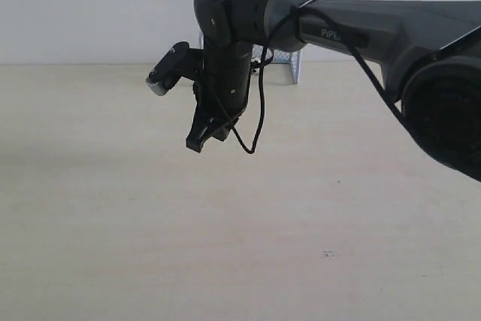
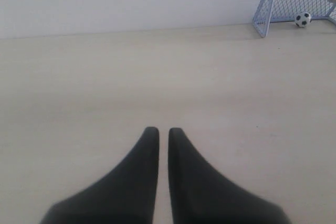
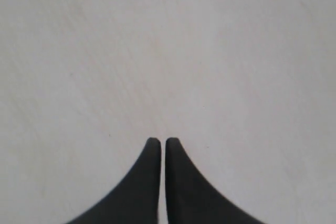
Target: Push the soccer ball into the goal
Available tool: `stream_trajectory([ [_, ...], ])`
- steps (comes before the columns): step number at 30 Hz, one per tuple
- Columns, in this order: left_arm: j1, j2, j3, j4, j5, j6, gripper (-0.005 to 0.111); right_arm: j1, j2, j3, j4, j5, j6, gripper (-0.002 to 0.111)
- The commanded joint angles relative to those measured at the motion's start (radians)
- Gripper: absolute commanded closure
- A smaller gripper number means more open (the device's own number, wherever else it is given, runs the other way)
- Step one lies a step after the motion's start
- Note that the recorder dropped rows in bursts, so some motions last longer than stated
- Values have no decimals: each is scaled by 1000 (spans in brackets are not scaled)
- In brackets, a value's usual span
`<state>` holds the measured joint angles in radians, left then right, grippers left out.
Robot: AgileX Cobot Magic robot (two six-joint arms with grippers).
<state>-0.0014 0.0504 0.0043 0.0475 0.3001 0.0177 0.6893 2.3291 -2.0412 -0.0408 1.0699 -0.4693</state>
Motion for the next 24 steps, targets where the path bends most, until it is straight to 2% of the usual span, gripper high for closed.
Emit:
stream_trajectory([
  [1, -8, -2, -4, -7, -12, -9, 100, 3, -52, -6, 4, 33, -6, 108],
  [24, -8, -2, -4, -7, -12, -9, 100, 0, -175, -3, -18, 151, 22, 108],
])
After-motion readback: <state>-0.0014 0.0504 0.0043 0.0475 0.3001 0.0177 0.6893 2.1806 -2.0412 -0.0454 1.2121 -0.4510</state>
